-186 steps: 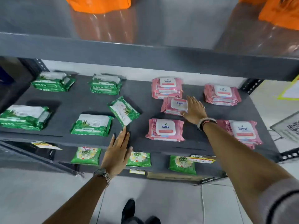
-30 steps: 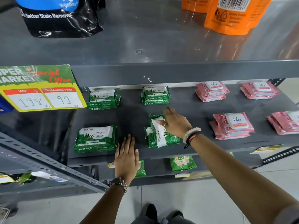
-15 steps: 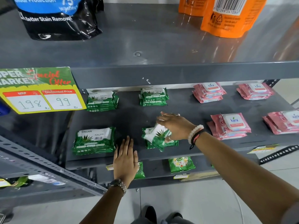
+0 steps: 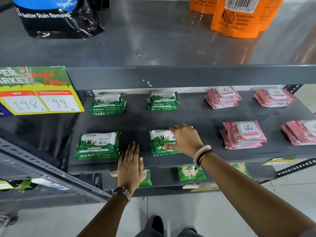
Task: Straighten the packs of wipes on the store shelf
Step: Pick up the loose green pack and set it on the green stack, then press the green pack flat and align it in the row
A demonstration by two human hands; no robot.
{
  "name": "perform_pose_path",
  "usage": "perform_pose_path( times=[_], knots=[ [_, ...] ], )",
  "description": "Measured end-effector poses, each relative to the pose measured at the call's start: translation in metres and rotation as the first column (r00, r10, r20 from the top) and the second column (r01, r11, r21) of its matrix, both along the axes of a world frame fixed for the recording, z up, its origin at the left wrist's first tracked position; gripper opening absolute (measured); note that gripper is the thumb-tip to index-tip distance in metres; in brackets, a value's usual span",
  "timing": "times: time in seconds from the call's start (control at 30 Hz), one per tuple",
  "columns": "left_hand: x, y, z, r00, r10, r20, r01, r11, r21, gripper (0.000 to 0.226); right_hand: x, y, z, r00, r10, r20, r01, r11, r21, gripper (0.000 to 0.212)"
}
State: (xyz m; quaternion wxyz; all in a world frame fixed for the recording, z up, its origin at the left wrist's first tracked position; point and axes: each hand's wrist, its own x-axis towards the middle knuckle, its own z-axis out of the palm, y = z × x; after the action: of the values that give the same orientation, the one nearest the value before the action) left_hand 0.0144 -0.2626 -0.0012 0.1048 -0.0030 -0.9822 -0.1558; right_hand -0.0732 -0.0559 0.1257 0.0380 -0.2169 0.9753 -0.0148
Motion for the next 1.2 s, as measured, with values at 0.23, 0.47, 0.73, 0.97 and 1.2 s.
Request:
perform_pose_path(
  times=[0.23,0.47,0.73,0.97,1.2],
  knots=[
    [0.001,-0.001,0.001,0.999,-0.005,0.034,0.005,1.000,-0.013,0.051,0.004,0.005,-0.003,0.998,0.034,-0.053,-0.035,0.999,-0.013,0.072],
    [-0.008,0.044,0.042,0.989,0.047,-0.143,-0.027,0.990,0.135,0.054,-0.005,0.066,0.006,0.997,-0.034,-0.068,0.021,0.980,-0.196,0.082],
    [-0.053,0.126,0.062,0.991,-0.126,-0.038,0.124,0.991,-0.053,0.065,-0.041,0.207,0.000,0.915,-0.402,-0.033,0.390,0.901,-0.189,0.074],
    [-0.054,0.128,0.048,0.992,-0.129,0.008,0.129,0.985,-0.114,0.067,-0.035,0.233,-0.029,0.912,-0.409,0.037,0.410,0.902,-0.132,0.071],
    [-0.052,0.130,0.047,0.992,-0.128,0.003,0.128,0.986,-0.109,0.070,-0.038,0.233,-0.037,0.915,-0.403,-0.008,0.397,0.904,-0.160,0.067]
  ],
)
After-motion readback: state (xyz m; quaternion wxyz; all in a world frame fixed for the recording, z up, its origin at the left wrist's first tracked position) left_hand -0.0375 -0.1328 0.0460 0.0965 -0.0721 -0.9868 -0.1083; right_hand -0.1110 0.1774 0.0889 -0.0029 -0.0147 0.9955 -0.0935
